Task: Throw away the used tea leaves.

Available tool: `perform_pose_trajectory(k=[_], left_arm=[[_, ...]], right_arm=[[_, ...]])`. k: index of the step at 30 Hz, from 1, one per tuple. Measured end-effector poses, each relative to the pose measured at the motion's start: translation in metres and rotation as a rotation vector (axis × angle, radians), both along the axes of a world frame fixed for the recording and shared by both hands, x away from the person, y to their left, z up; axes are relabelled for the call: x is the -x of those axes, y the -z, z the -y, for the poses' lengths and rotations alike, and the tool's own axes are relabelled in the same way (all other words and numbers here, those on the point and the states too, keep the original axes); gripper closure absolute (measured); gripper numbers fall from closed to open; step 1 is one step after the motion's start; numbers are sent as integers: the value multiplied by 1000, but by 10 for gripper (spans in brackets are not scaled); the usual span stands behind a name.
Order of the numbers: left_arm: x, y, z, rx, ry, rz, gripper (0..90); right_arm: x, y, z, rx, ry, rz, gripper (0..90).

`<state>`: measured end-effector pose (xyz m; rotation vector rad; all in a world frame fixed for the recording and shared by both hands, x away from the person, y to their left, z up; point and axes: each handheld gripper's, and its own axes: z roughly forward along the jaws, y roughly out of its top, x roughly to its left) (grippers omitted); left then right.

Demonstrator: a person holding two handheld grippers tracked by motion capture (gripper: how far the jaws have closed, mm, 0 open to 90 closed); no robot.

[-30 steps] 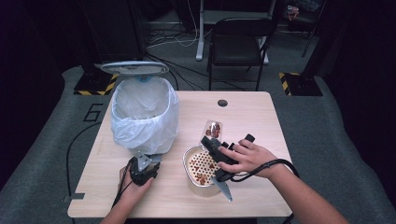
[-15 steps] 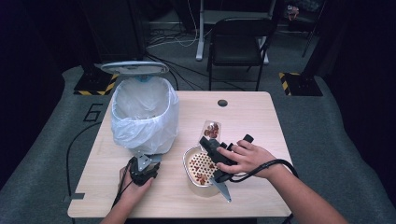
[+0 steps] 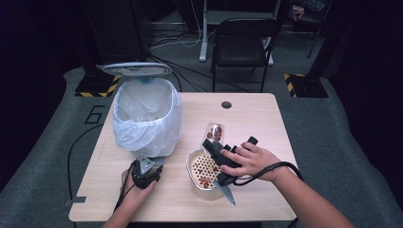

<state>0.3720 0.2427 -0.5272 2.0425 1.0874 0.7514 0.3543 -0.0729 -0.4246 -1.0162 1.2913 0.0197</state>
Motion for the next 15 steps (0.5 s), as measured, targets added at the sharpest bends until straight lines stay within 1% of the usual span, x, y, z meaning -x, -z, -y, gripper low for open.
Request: perform_pose_trajectory(k=[4, 5, 6, 7, 8, 9, 10, 11, 12, 13, 14, 15], left_arm=[[0, 0, 0, 1, -1, 0, 493], [0, 0, 0, 1, -1, 0, 493], [0, 0, 0, 0, 0, 0, 493], [0, 0, 0, 1, -1, 0, 493], [0, 0, 0, 1, -1, 0, 493], [0, 0, 0, 1, 0, -1, 493], [0, 0, 0, 1, 0, 0, 493], [0, 0, 0, 0, 0, 0, 493], [0, 0, 0, 0, 0, 0, 493], [0, 0, 0, 1, 0, 0, 493], [0, 0, 0, -2, 3, -2, 493], [0, 0, 0, 12, -4, 4, 493]], right_arm=[[1, -1, 0, 3, 2, -13, 479], [1, -2, 0, 7, 3, -23, 479], [2, -4, -1, 15, 14, -49, 479], [1, -3, -1, -65, -15, -93, 480], [2, -9, -2, 1, 9, -72, 479], [2, -13, -2, 0, 9, -85, 479], [2, -13, -2, 0, 9, -85, 479], [2, -14, -2, -25, 6, -108, 479], [1, -15, -2, -43, 4, -140, 479], [1, -17, -2, -44, 3, -148, 479], [0, -19, -2, -57, 3, -168, 479], [0, -20, -2, -82, 5, -190, 479]])
